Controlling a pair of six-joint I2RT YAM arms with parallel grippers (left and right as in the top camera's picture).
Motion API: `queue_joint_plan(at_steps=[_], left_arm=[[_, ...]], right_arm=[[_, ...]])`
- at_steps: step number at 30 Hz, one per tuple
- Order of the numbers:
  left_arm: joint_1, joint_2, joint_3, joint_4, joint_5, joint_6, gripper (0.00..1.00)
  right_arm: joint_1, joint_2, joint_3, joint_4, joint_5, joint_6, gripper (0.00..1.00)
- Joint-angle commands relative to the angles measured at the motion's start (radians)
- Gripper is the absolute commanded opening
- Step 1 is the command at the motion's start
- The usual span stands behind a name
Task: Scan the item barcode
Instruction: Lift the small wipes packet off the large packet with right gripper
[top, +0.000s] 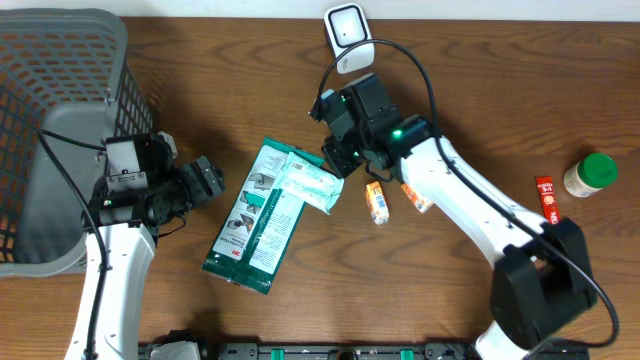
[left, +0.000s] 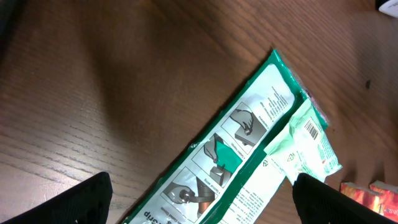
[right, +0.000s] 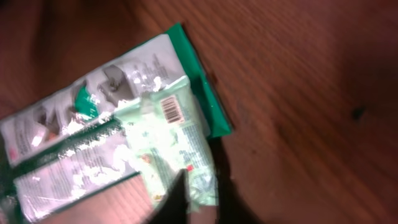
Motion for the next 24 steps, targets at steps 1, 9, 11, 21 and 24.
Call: queue_joint_plan(at_steps=[1,9,11,21,24], left_arm=[[0.009,0.004,0.006,-0.003,-0.014,-0.013,0.93],[0.009,0.004,0.006,-0.003,-0.014,-0.013,0.93],[0.009,0.004,0.006,-0.003,-0.014,-0.013,0.93],[0.009,0.004,0.006,-0.003,-0.014,-0.013,0.93],[0.009,0.004,0.006,-0.003,-0.014,-0.013,0.93]], right_arm=[[0.002,0.079,0.002,0.002,0.0,0.054,0.47],[0.0,0.191,0.002,-0.045,-0.001,0.039,0.45],[-0.003,0.204,0.002,-0.054,-0.01,0.009,0.45],[-0.01,0.258,-0.002,-0.072,-0.138,-0.101,0.48],[-0.01,0.288,-0.002,-0.064,-0.138,-0.103,0.48]])
